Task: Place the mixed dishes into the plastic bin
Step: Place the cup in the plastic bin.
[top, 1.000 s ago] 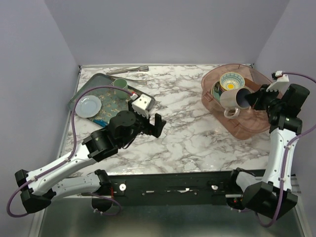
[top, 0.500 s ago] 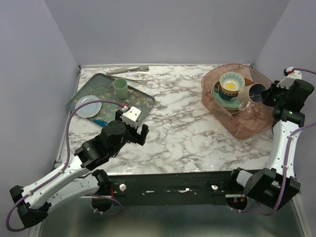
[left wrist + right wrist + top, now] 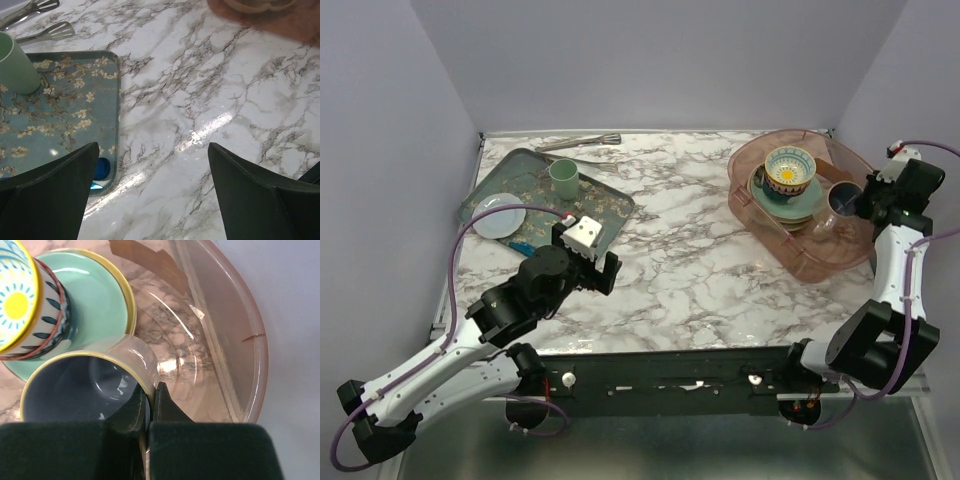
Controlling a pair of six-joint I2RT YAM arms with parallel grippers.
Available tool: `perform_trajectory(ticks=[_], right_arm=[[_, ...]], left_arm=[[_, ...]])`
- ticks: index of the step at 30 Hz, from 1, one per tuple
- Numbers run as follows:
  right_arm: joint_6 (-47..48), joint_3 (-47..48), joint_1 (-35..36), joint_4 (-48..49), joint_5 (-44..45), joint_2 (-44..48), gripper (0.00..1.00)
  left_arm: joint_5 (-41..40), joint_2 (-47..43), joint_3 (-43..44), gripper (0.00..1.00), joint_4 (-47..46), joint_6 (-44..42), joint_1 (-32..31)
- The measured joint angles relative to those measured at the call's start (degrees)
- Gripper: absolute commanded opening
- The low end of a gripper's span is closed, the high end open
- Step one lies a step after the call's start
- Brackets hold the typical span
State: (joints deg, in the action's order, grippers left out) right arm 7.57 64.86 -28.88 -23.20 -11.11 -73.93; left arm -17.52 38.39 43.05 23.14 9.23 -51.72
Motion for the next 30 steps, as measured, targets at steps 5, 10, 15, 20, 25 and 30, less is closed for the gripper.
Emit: perform_trajectory(ticks=[5,10,15,20,25,30], right_arm=[[1.70,0.00,0.00,0.00,0.42,-2.49,0.01],[3.56,0.00,0.00,-0.09,0.57,-4.79,0.05],[5.42,0.00,0.00,-0.92,0.61,-6.51,0.06],[6.54,0.00,0.00,-1.97,0.61,-7.02,0.06],[7.56,0.00,0.00,-2.95,0.59,-7.69,0.09],[8.31,0.07,0.00,-3.63,0.55,-9.94,0.11]], left_arm=[[0.00,-0.26,0.00,0.99,-0.04,0.00,0.35],[0.00,-0.28,0.00,0.99,-0.13,0.00,0.52],[-0.02,-0.31,0.00,0.99,-0.17,-0.02,0.76],[0.00,-0.31,0.00,0.99,-0.24,0.00,0.79],[0.00,-0.31,0.00,0.99,-0.28,0.00,1.01],[0.00,-0.31,0.00,0.99,-0.28,0.00,1.16]])
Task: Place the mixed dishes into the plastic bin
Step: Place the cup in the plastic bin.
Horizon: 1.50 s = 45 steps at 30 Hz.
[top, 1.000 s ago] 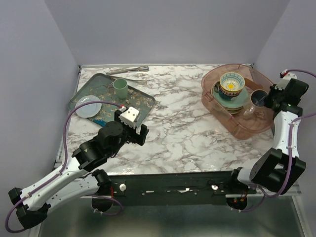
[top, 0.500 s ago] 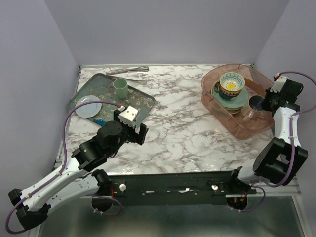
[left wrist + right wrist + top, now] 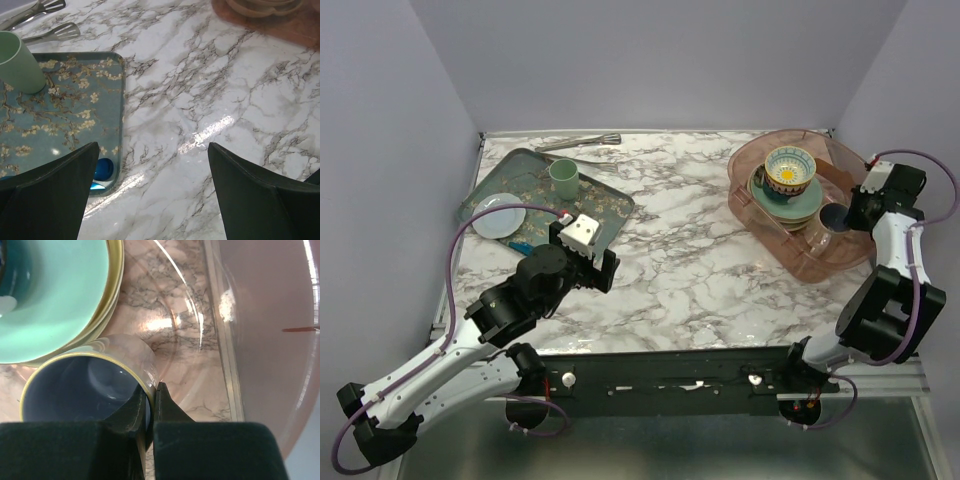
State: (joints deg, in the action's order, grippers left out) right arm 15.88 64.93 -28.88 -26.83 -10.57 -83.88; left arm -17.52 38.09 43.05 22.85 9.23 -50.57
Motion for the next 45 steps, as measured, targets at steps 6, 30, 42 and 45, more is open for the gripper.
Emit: perform_trajectory(ticks=[6,30,42,45], right_arm=[[0.72,0.63,0.00,-1.38,-0.83,-2.62,0.13],[2.01,3.39,0.00,-3.56,-5.84,-6.84,0.56],[2.86,3.39,0.00,-3.80,-7.02,-0.83,0.86],[2.91,3.19,0.00,-3.69,-7.76,2.78,0.93]], left_arm=[[0.00,-0.22,0.00,0.99,-0.02,-0.02,0.00],[-0.02,-0.26,0.00,0.99,-0.02,0.00,1.03],[0.28,-0.26,-0.02,0.99,-0.04,0.00,2.95],[1.18,-0.26,-0.02,0.99,-0.04,0.04,4.63]])
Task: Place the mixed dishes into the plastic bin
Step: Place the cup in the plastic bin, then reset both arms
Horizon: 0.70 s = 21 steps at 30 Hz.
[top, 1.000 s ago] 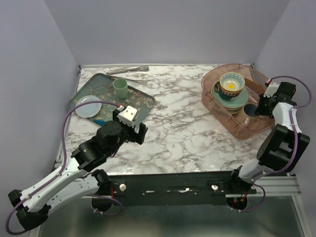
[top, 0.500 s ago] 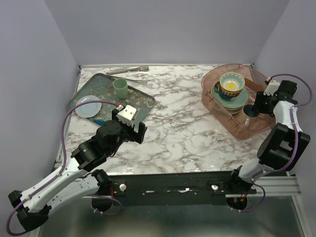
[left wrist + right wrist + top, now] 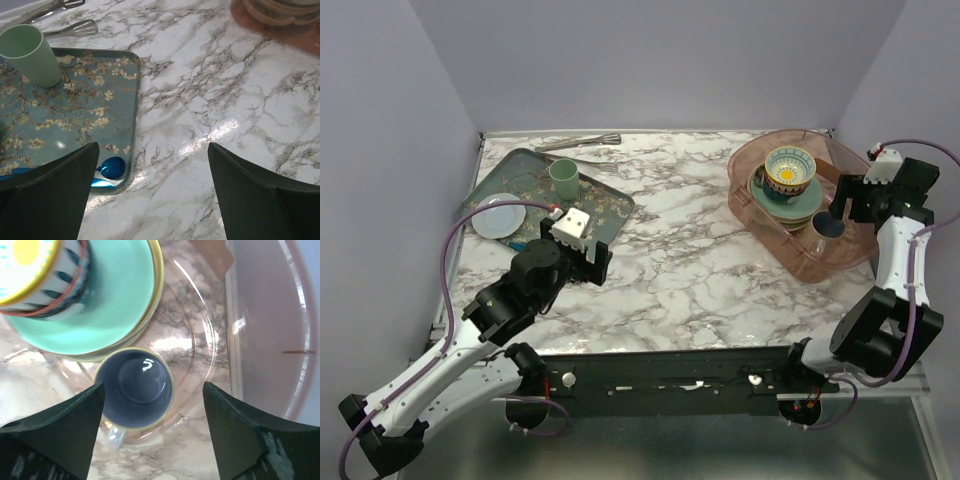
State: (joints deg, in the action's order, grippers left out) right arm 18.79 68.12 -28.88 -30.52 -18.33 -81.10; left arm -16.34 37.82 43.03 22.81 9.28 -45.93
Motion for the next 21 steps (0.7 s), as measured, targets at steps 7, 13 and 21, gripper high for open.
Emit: perform_trajectory(ticks=[7,13,21], right_arm=[[-0.13,-2.69,-0.61,0.90,-3.85,10.64,1.00],[-0.96,-5.01,-1.66,1.31,-10.27,19.43,1.00],[-4.22,-6.86,-1.73,2.23,-18.38,30.71,1.00]], left_arm=[[2.84,0.00,0.00,0.99,-0.33,0.22,4.74],[5.90,-0.35,0.00,0.99,-0.98,0.85,9.57],[11.78,-1.38,0.02,0.99,-2.45,4.11,16.76]])
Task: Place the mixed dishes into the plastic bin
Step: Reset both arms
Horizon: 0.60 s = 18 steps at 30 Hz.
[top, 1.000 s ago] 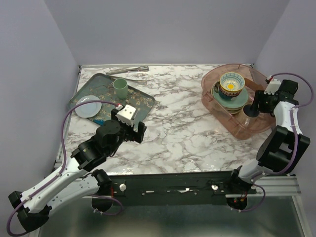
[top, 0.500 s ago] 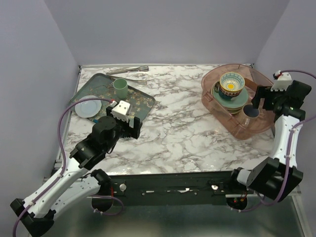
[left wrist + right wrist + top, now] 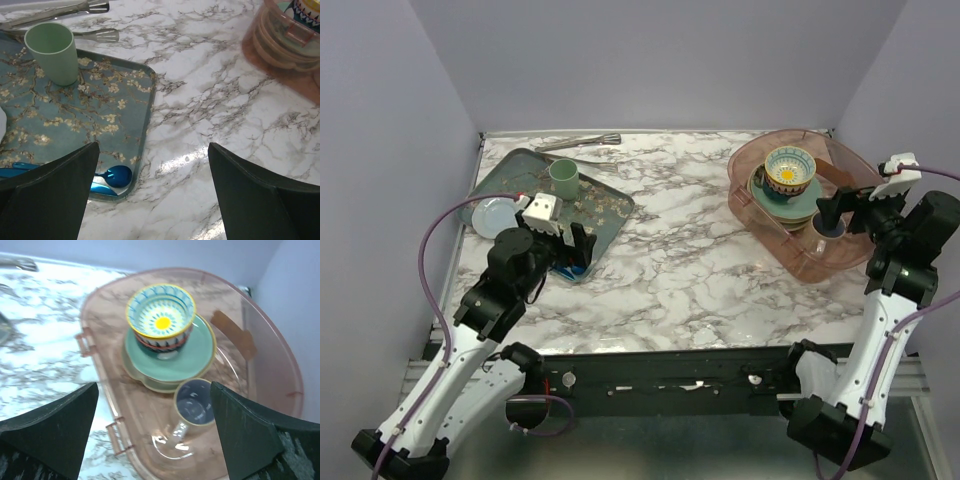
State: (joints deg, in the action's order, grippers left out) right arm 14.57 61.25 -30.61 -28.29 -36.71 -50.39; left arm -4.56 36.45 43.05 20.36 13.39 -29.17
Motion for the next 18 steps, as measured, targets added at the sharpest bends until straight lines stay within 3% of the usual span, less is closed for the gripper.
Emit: perform_trajectory(ticks=[8,18], right_arm=[[-9.75,-0.04,-0.15,0.92,-11.96,6.40,1.00],[-19.32,-0.04,-0.15,1.16,-16.09,10.14,1.00]], left_arm=[[1.88,-0.98,0.42,0.99,-0.09,3.54,1.44],[0.33,-6.58,3.87,0.99,2.86,3.56,1.46]])
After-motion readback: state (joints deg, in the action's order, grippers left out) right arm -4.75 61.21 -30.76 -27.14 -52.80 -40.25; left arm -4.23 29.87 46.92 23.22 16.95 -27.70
